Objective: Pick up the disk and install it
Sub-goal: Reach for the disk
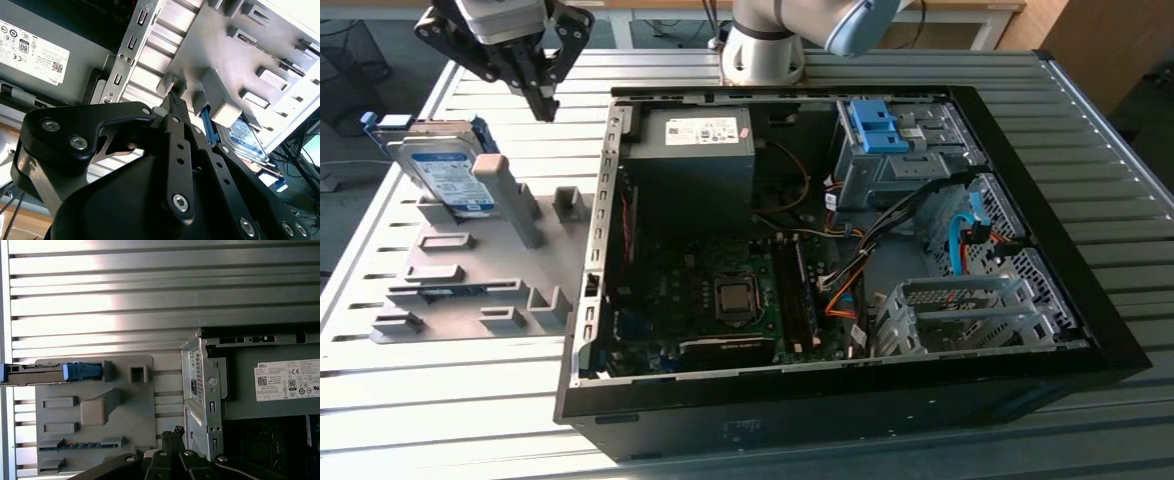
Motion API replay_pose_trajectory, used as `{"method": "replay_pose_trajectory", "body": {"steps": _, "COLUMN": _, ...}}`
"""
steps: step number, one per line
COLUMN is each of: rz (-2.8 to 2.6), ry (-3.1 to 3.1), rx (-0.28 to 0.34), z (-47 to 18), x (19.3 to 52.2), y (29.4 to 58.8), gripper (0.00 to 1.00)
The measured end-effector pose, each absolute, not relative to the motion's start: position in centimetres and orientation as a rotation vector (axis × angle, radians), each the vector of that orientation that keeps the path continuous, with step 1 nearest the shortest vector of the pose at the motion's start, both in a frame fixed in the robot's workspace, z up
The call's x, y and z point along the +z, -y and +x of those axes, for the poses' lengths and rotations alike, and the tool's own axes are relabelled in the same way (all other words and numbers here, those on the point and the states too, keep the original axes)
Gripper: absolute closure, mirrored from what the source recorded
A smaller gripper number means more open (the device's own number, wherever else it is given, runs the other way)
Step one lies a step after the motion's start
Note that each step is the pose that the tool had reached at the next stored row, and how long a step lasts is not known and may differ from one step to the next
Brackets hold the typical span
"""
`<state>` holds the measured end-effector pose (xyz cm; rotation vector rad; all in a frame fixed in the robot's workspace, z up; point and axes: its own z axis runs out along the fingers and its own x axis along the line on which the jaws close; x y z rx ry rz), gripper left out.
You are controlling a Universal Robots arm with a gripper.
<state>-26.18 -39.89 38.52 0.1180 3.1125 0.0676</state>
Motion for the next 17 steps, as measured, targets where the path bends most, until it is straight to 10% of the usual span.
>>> {"method": "replay_pose_trajectory", "body": {"steps": 17, "rz": 0.118, "ry": -3.112, "rx": 0.068, "z": -27.5, "x": 38.4, "y": 39.9, "gripper": 0.89}}
